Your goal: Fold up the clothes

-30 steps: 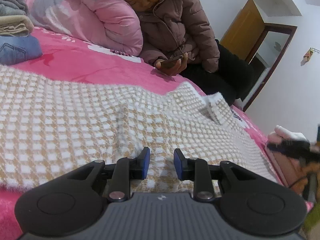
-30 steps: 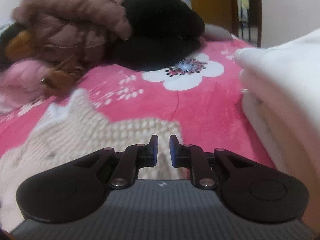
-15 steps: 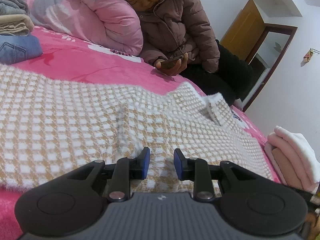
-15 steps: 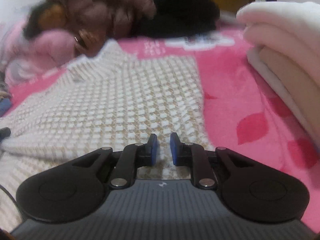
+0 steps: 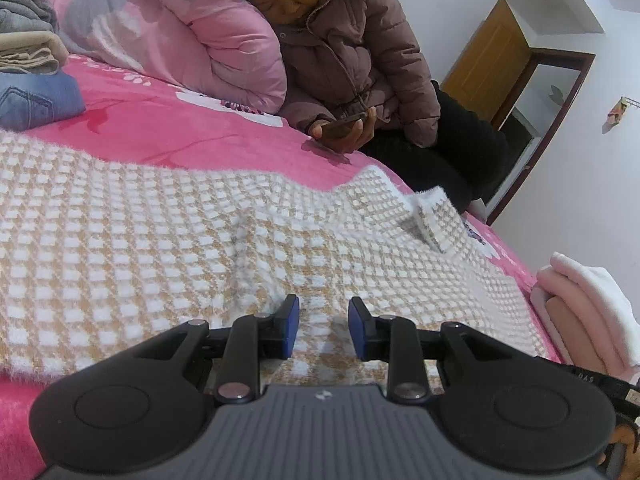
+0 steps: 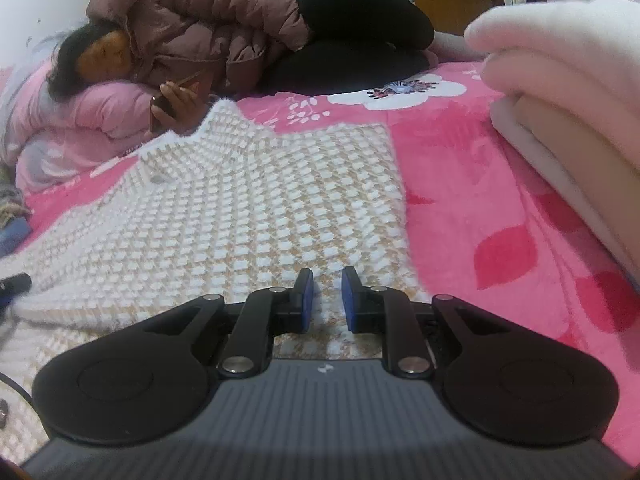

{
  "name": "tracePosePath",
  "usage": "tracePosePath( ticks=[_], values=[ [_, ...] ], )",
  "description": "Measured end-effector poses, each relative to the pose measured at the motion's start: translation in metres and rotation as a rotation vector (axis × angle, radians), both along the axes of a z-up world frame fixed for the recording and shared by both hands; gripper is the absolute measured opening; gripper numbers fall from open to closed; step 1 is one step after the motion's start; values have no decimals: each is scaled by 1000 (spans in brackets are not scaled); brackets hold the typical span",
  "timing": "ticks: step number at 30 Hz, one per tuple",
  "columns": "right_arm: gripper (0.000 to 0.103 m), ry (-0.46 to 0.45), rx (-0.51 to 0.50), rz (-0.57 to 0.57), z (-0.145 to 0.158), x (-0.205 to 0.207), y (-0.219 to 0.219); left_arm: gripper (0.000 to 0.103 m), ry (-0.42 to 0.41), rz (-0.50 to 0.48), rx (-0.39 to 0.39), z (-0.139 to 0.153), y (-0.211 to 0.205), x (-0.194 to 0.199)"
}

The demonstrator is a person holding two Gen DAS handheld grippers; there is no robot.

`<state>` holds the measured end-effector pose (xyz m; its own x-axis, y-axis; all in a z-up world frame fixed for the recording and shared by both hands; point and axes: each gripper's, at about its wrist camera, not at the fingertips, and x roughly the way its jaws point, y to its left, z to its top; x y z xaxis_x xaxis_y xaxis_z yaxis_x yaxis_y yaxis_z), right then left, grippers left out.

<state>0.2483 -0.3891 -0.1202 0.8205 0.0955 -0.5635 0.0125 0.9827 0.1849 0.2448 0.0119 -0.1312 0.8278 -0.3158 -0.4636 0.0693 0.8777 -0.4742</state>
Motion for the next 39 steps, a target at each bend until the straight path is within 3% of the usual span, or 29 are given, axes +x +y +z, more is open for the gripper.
tracePosePath(
  ticks=[2,3,5,6,7,10,12,15,18,21,23,26,28,29,30,32,33,36,39],
  values=[
    [15,-1,-23,1,0,0,3,33,-4,12,-4,3,1,-2],
    [15,-3,-29,0,0,0,4,41,-11,32,5,8,0,-5],
    [15,-5,-28,0,0,-1,4,54,-68,54,40,25,-12,-15],
    [15,-7,-18,0,0,-1,3,54,-95,45,58,33,-21,-19],
    [15,-9,-7,0,-1,-1,1,54,-121,36,76,42,-31,-22],
    [15,-11,34,1,-2,-1,-5,51,-59,-92,189,51,-89,-6],
    [16,-13,55,2,-2,-1,-8,40,-32,-178,315,49,-136,4],
    [16,-17,78,5,-3,-1,-11,35,-11,-257,444,38,-192,24],
    [17,-20,104,8,-4,-1,-14,33,-82,-264,626,28,-226,33],
    [18,-22,123,10,-5,-1,-16,32,-63,-253,605,23,-211,31],
    [18,-23,130,11,-5,-1,-17,32,-61,-174,645,24,-184,22],
    [19,-23,139,13,-5,0,-17,37,16,-71,590,18,-118,19],
    [19,-24,141,16,-5,0,-17,20,32,-38,539,21,-85,15],
    [19,-24,141,17,-5,0,-18,24,26,-36,526,26,-77,12],
    [19,-25,141,18,-5,0,-18,34,14,-14,534,31,-76,8],
    [19,-25,146,18,-6,0,-19,34,-40,13,584,44,-83,2],
    [19,-24,149,18,-6,0,-20,34,-64,-3,573,50,-86,1],
    [19,-25,152,19,-7,0,-21,34,-120,-96,534,66,-116,6],
    [19,-25,158,18,-6,0,-21,34,-127,-221,503,66,-166,26]
  ],
)
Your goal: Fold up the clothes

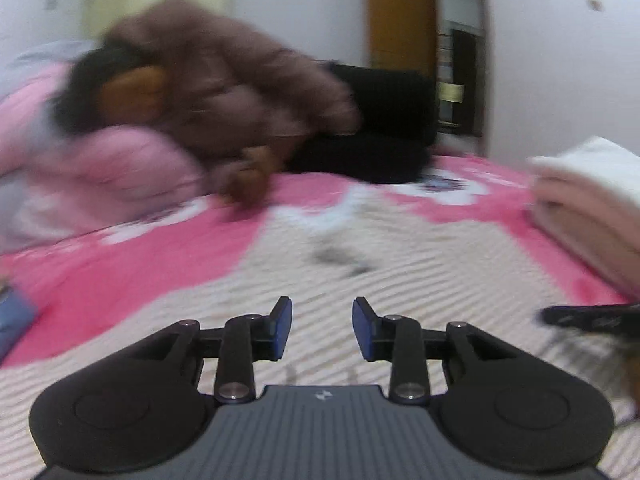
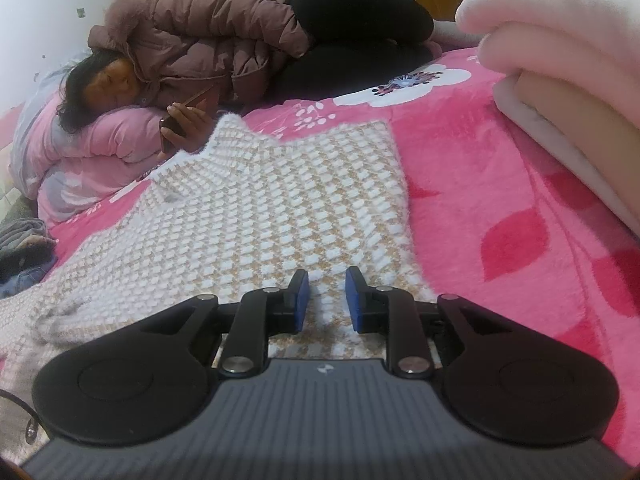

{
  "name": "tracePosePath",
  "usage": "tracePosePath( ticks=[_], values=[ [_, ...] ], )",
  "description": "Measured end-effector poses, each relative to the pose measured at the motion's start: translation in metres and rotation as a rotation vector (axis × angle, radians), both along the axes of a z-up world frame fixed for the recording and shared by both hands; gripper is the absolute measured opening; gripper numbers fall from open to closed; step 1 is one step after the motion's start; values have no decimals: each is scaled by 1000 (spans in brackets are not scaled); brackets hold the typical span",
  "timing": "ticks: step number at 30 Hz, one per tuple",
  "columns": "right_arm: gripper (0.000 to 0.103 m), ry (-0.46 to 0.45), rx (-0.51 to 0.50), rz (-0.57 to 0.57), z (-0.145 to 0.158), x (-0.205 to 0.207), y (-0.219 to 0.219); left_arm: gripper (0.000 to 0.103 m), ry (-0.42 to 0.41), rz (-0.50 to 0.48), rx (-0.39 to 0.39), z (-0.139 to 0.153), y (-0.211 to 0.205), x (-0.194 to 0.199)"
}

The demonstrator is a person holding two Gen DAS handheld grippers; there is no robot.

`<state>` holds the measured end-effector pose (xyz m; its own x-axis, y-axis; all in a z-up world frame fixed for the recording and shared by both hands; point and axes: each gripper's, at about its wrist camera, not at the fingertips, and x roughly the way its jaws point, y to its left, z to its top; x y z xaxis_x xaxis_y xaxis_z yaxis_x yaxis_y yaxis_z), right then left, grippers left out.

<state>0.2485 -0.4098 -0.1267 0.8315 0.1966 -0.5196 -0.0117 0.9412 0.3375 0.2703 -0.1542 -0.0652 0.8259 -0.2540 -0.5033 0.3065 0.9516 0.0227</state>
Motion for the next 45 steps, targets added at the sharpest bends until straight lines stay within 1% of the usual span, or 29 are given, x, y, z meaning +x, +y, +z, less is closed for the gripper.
tracePosePath(
  ticks=[3,4,5,6,7,8,10,11,12,13,14,15,18,20,21,22,24,26,28,30,32,34,35,36,40,41,42,44,45],
  values=[
    [20,-1,13,2,-1,0,-2,34,87,-80,-13,-15,-40,33],
    [20,-1,16,2,-1,0,-2,33,109,-72,11,-23,-48,43],
    [20,-1,18,2,-1,-1,-3,26,128,-58,40,-32,-54,52],
    [20,-2,22,3,-1,-1,-3,9,120,-21,51,-37,-47,56],
    [20,-2,26,3,-1,-1,-4,5,107,20,59,-41,-37,59],
    [20,-3,30,4,-1,-1,-4,5,93,62,67,-45,-27,61],
    [20,-2,36,6,-1,0,-5,13,79,195,96,-44,-1,64],
    [20,-2,38,6,-2,0,-6,31,84,258,110,-45,15,66],
    [20,-2,39,7,-1,0,-6,39,94,316,120,-46,32,68],
    [20,-1,40,7,-1,1,-6,38,100,362,121,-44,48,70],
    [20,-1,40,7,-1,1,-6,33,94,388,106,-39,60,69],
    [20,-1,39,7,-1,1,-5,33,79,400,92,-31,65,67],
    [20,0,41,7,-1,2,-6,33,5,304,55,-6,44,62],
    [20,1,42,7,-1,2,-7,33,2,157,36,5,7,64],
    [20,0,42,7,-1,2,-7,33,18,69,22,7,-15,66],
    [20,0,43,7,-1,2,-7,33,53,-27,9,7,-41,71],
    [20,-1,45,6,-1,2,-6,33,132,-185,-6,2,-90,83],
    [20,-1,48,6,-1,2,-6,32,190,-304,4,-8,-134,98],
    [20,-2,51,6,-1,2,-6,26,231,-355,56,-23,-167,114],
    [20,-2,54,6,-2,2,-7,23,263,-365,92,-40,-185,131],
    [20,-1,60,5,-2,2,-8,22,235,-386,94,-42,-193,142],
    [20,-1,66,3,-3,3,-9,18,225,-374,88,-41,-198,154],
    [20,-1,65,3,-3,2,-9,8,221,-366,85,-41,-201,160],
    [20,-2,64,3,-3,2,-8,3,225,-346,79,-42,-203,166],
    [20,-5,70,3,-3,1,-9,4,217,-269,25,-38,-201,183],
    [20,-6,74,3,-4,1,-10,6,205,-248,7,-33,-198,183],
    [20,-6,78,3,-4,1,-10,11,192,-228,-3,-25,-191,181],
    [20,-7,85,4,-4,1,-11,13,167,-190,-20,-10,-176,175],
    [20,-7,89,4,-5,1,-11,15,168,-196,-35,-2,-167,170]
  ],
)
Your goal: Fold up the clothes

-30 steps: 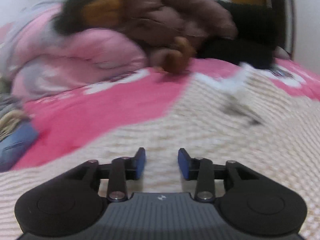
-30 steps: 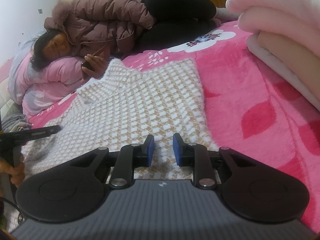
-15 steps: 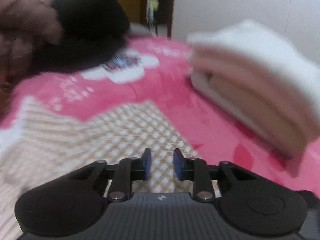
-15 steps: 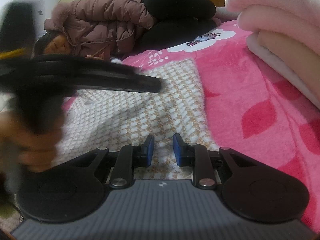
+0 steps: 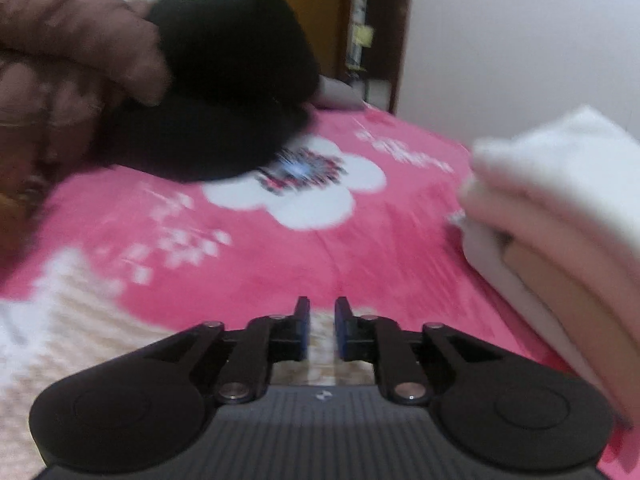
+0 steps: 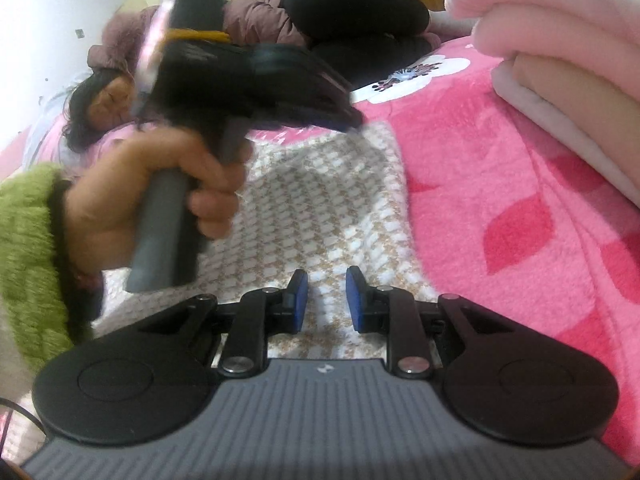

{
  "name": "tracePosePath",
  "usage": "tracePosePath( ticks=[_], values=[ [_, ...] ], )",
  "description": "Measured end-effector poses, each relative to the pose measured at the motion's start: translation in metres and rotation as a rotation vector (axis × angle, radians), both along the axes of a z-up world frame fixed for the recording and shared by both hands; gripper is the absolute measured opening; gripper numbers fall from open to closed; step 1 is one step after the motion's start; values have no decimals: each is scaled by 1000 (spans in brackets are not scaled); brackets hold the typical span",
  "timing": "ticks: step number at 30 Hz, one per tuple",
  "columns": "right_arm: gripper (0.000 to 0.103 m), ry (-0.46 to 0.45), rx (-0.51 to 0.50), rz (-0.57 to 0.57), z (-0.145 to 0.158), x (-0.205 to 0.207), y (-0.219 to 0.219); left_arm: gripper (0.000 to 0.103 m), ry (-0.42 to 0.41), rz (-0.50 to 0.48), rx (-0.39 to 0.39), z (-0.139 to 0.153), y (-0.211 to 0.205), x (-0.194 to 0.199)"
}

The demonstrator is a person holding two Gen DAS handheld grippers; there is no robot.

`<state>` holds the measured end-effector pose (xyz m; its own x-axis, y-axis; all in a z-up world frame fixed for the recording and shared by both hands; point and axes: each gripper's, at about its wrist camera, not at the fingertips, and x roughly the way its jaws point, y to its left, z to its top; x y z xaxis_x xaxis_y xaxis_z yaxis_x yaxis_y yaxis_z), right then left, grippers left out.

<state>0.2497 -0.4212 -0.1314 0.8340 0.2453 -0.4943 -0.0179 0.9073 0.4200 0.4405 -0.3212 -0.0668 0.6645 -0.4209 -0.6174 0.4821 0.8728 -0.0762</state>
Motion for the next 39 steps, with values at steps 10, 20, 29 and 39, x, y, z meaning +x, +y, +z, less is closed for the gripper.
tracePosePath(
  ticks=[10,20,29,39],
  values=[
    [20,0,15,0,0,0,-2,18,36,-71,62,-5,111,-125],
    [20,-1,28,-2,-1,1,-5,15,-19,317,106,-21,245,-165],
    [20,-2,39,-1,-1,1,-6,28,-76,213,77,-15,239,-200],
    [20,-3,49,0,-2,1,-8,30,-12,419,9,-24,299,-213]
  ],
)
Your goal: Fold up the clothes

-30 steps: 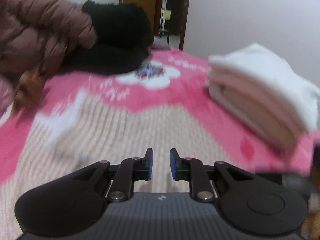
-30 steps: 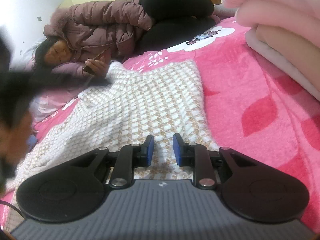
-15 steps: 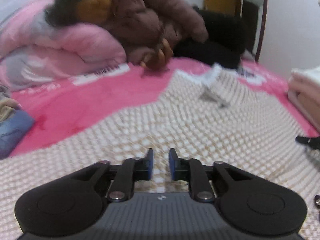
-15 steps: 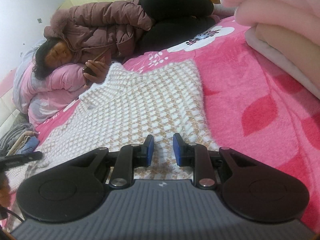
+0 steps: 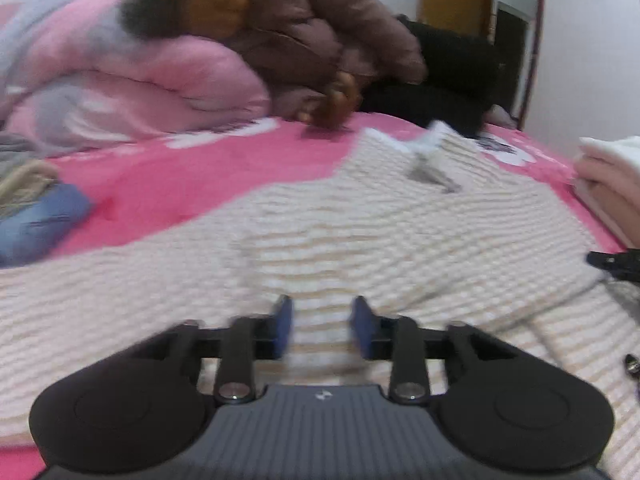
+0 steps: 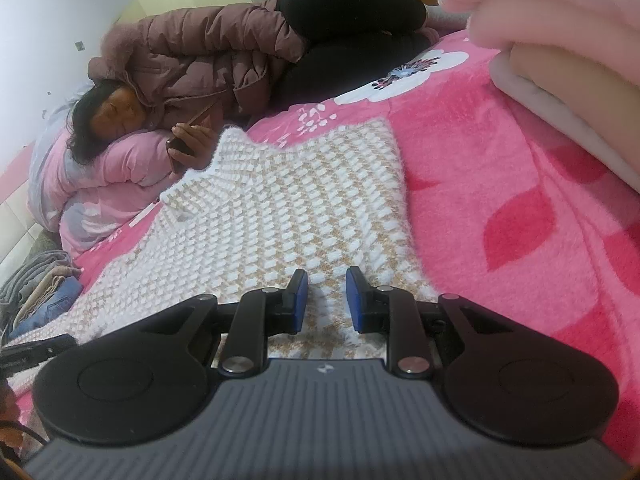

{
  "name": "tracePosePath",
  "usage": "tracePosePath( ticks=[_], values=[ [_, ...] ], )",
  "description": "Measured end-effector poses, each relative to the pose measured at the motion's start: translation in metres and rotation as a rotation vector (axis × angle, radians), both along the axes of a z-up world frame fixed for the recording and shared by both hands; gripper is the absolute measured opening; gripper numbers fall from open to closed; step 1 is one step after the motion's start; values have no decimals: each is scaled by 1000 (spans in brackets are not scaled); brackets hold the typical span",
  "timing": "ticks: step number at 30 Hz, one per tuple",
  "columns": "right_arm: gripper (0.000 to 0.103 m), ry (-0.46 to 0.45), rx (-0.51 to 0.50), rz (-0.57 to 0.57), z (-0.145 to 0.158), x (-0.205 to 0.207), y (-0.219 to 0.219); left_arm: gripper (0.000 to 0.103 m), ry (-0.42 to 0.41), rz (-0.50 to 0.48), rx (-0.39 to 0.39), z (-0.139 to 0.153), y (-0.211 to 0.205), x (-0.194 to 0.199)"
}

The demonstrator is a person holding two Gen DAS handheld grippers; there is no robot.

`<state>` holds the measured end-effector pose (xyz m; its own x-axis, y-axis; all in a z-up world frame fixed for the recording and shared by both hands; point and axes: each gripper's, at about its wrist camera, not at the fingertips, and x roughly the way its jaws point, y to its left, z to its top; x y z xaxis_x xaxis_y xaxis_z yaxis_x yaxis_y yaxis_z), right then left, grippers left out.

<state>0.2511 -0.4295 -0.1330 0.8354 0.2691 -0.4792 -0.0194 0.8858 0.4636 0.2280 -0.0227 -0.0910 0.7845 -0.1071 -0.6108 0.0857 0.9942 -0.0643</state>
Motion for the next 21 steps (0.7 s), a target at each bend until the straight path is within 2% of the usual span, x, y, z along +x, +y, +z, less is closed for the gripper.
tracePosePath(
  ticks=[4,6,8,13,16,18,20,21],
  values=[
    [20,1,-1,0,1,0,0,33,-8,40,-42,16,16,-28],
    [20,2,-1,1,1,1,0,40,-28,53,-60,27,22,-48],
    [20,2,-2,1,1,0,0,46,-41,83,-80,37,29,-74],
    [20,3,-17,2,2,-1,2,52,-67,184,-120,50,64,-140],
    [29,-7,-43,14,5,-4,7,58,-100,259,-155,52,97,-177],
    [35,-19,-63,20,8,-8,11,59,-110,317,-189,51,122,-196],
    [46,-22,-83,20,14,-14,16,59,-111,378,-241,48,150,-210],
    [46,-9,-111,11,19,-17,22,60,-112,411,-270,45,164,-217]
  ],
)
